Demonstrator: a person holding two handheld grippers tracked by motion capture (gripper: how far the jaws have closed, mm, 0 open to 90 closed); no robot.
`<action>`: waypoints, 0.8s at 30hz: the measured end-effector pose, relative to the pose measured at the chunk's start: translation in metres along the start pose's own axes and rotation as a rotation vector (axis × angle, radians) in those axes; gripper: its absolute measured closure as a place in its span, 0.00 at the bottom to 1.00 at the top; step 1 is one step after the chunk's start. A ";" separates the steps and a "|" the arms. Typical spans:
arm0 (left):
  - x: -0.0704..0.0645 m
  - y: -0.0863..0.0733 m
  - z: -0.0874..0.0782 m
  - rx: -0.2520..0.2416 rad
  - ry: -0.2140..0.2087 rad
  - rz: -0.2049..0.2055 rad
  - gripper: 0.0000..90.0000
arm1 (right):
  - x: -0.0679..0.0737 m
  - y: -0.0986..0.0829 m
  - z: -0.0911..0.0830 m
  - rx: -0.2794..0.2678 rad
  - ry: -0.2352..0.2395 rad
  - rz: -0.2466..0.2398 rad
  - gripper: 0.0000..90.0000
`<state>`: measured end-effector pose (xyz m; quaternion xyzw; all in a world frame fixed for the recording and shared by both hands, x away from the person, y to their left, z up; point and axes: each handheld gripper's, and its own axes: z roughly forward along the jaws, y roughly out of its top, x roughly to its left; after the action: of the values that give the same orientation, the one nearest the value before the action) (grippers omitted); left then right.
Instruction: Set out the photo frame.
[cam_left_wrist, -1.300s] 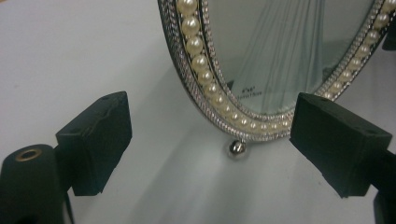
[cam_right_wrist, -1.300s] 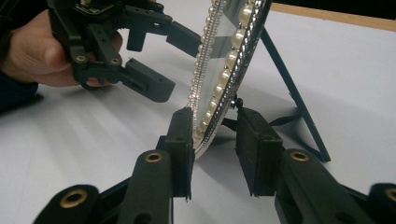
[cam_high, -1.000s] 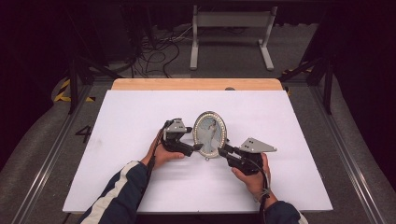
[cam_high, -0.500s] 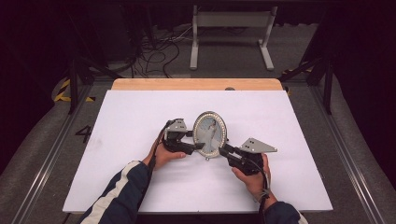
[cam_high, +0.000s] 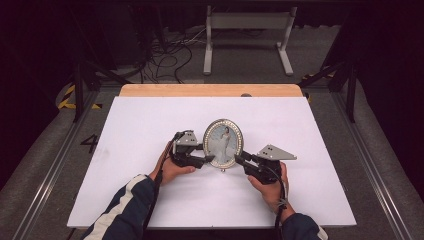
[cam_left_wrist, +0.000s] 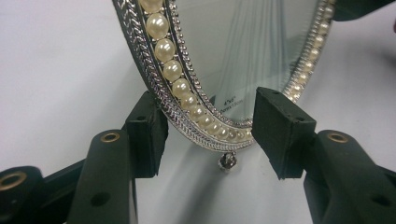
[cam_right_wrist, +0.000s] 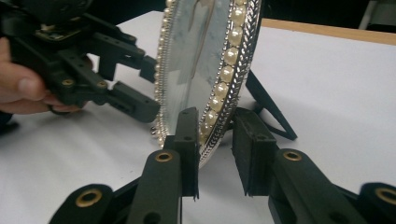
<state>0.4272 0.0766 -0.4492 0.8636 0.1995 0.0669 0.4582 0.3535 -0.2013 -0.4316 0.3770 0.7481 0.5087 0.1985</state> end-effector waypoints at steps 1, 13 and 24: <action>-0.003 0.000 0.000 0.006 0.002 0.014 0.52 | -0.001 0.000 0.000 -0.002 -0.006 0.006 0.80; -0.016 -0.002 -0.006 0.032 0.015 0.037 0.50 | -0.003 0.000 0.003 -0.010 -0.012 0.010 0.81; -0.014 0.000 -0.015 -0.035 0.061 0.028 0.49 | 0.000 0.002 -0.004 -0.023 -0.030 -0.029 0.81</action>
<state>0.4102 0.0823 -0.4398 0.8557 0.2001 0.1029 0.4659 0.3519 -0.2034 -0.4282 0.3716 0.7444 0.5087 0.2215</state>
